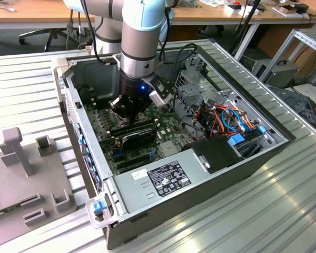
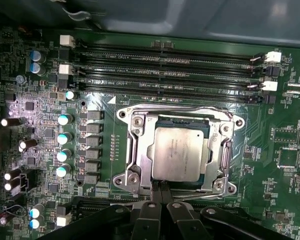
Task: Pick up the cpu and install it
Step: 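Install the second cpu locking lever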
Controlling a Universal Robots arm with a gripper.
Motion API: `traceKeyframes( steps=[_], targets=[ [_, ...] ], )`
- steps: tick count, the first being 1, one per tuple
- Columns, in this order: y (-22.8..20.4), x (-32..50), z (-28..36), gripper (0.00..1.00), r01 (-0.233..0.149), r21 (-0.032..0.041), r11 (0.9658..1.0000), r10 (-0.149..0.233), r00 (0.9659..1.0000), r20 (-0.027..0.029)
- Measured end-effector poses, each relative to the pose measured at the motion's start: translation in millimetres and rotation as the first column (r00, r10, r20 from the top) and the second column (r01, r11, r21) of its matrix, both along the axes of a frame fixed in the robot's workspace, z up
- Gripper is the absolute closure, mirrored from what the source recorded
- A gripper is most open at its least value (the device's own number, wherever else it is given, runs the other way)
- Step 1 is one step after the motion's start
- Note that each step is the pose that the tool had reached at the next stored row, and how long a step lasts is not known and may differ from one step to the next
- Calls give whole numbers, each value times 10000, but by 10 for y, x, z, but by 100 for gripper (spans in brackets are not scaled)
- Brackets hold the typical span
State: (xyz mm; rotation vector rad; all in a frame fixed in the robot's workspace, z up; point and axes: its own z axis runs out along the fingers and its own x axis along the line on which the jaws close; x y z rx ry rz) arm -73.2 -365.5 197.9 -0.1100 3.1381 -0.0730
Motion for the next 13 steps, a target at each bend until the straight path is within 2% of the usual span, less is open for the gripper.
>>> traceKeyframes(
  steps=[13],
  targets=[
    [0, 0, 0, 89, 0, 1, 10000, 0, 10000, 2]
  ],
)
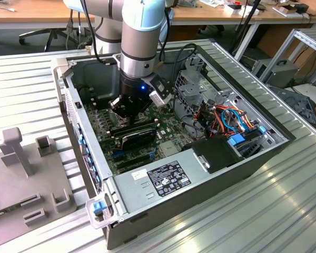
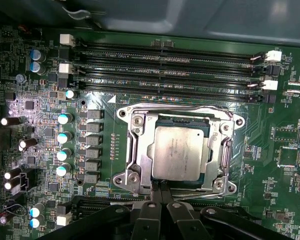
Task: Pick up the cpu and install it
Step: 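Install the second cpu locking lever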
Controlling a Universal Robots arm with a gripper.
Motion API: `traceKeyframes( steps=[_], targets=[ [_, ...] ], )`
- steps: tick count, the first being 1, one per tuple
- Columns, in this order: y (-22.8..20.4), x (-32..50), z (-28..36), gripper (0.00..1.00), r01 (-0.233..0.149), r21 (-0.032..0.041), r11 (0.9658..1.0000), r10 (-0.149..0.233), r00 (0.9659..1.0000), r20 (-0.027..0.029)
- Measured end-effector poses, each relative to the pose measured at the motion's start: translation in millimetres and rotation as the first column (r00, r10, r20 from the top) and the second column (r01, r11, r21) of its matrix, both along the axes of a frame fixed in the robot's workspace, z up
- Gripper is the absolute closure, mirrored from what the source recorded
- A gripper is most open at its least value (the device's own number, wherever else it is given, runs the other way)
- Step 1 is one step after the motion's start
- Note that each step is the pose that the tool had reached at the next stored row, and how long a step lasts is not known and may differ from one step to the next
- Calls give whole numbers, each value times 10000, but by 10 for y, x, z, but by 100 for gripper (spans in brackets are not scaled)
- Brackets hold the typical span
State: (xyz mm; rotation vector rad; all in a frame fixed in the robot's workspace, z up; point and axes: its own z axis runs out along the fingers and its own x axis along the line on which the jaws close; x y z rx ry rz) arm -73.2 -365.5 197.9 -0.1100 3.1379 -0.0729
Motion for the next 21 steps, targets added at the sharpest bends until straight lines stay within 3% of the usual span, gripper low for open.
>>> traceKeyframes(
  steps=[21],
  targets=[
    [0, 0, 0, 89, 0, 0, 10000, 0, 10000, 0]
  ],
)
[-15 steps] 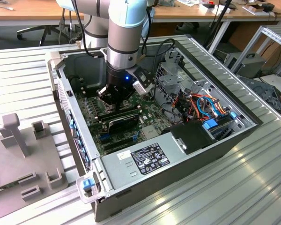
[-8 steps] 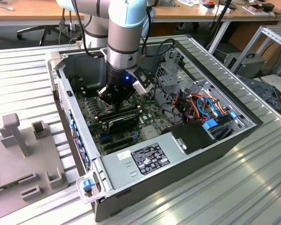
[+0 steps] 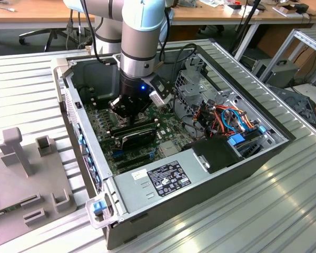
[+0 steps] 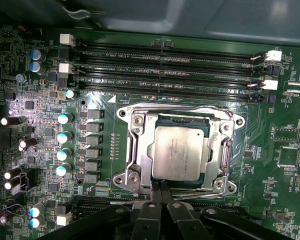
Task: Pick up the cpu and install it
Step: 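Install the second cpu locking lever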
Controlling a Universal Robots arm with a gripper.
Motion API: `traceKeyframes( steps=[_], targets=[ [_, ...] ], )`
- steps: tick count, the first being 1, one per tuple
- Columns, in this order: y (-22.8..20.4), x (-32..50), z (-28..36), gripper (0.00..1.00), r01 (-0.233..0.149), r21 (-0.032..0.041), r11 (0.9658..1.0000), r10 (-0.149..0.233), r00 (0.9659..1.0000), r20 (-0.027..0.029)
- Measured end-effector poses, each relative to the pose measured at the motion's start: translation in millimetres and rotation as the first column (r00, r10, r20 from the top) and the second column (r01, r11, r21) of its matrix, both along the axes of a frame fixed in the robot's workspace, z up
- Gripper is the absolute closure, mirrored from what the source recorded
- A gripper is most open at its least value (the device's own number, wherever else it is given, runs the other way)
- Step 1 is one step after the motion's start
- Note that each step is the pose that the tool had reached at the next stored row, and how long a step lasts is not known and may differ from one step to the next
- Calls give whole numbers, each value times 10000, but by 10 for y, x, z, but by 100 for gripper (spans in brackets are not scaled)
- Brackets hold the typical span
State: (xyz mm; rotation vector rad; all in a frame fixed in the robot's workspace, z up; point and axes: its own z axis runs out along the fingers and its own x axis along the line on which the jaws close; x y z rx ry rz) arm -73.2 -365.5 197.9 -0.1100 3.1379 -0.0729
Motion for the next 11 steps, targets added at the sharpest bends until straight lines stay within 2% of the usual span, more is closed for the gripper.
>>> traceKeyframes(
  steps=[11],
  targets=[
    [0, 0, 0, 89, 0, 0, 10000, 0, 10000, 0]
  ],
)
